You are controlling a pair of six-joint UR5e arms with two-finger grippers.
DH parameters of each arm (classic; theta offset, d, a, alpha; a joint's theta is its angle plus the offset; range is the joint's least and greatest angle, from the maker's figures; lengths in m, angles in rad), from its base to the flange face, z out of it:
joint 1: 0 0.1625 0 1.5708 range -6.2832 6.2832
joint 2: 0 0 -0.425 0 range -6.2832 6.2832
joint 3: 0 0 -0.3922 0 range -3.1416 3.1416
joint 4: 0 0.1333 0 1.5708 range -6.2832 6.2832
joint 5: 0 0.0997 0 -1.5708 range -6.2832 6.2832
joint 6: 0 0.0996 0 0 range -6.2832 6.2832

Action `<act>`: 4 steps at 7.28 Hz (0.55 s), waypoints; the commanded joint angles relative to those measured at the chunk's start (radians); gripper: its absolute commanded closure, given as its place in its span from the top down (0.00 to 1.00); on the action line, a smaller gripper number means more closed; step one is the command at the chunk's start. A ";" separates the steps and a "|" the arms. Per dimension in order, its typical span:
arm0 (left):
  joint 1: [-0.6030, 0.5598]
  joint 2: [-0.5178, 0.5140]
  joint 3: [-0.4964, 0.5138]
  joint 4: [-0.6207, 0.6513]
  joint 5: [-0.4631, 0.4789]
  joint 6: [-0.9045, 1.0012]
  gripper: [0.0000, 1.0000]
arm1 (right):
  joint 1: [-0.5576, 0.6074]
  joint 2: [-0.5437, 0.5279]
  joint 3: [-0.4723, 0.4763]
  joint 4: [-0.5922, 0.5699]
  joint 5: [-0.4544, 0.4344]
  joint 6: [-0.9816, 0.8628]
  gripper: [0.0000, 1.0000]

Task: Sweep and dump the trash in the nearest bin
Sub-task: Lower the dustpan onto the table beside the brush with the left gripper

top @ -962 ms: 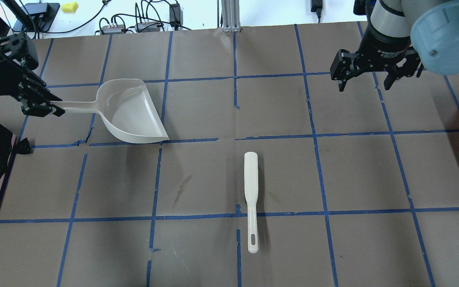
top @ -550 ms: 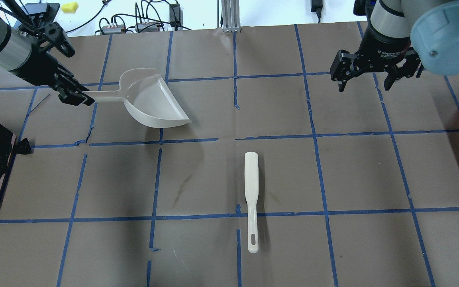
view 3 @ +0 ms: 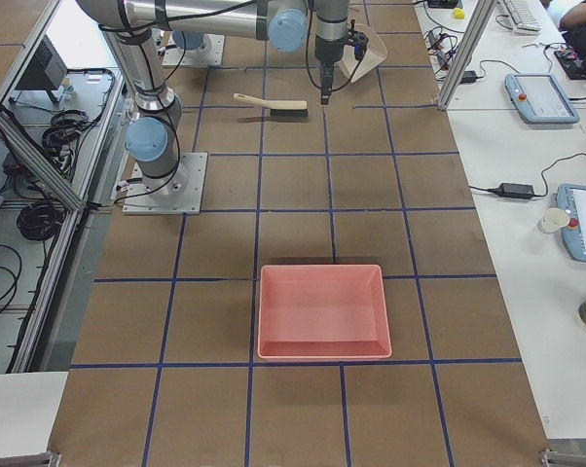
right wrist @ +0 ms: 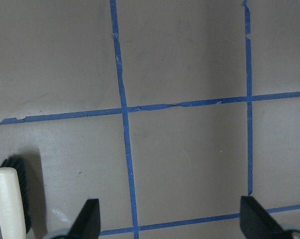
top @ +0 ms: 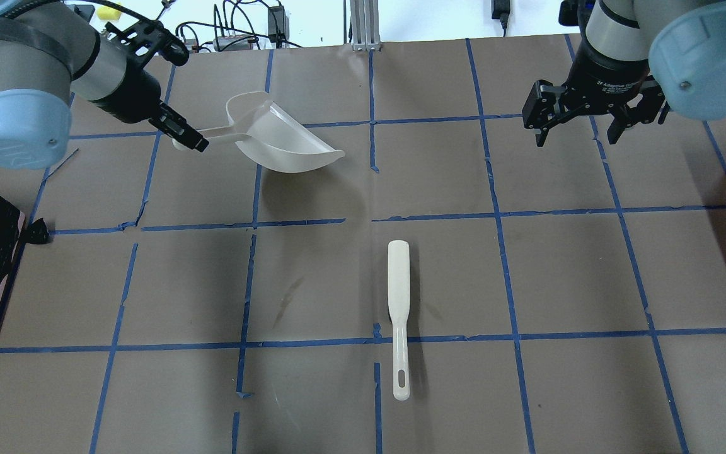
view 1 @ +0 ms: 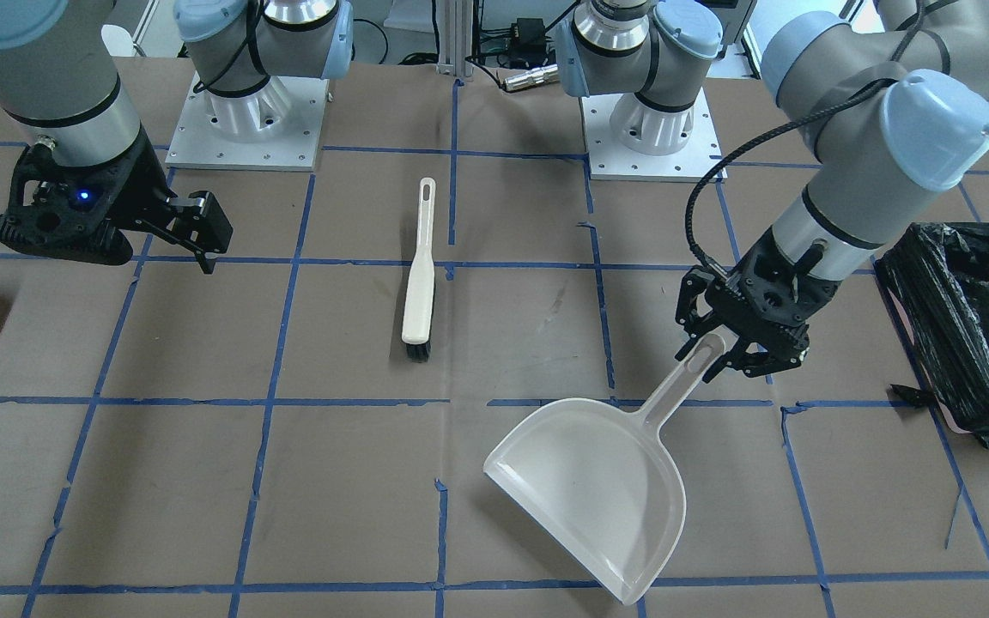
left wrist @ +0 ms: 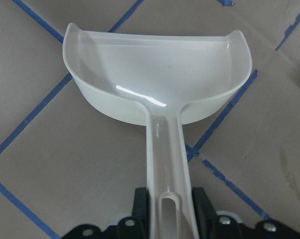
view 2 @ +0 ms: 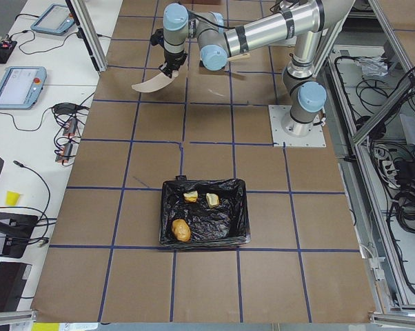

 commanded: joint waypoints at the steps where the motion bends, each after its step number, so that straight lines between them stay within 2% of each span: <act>1: -0.101 -0.043 -0.001 0.112 0.007 -0.229 0.04 | -0.002 0.000 0.000 0.000 -0.001 -0.001 1.00; 2: -0.173 -0.072 -0.003 0.173 0.066 -0.342 0.04 | 0.000 0.000 0.000 0.000 -0.001 -0.001 1.00; 4: -0.281 -0.131 -0.004 0.301 0.104 -0.574 0.03 | -0.002 0.000 0.000 0.000 -0.001 -0.001 1.00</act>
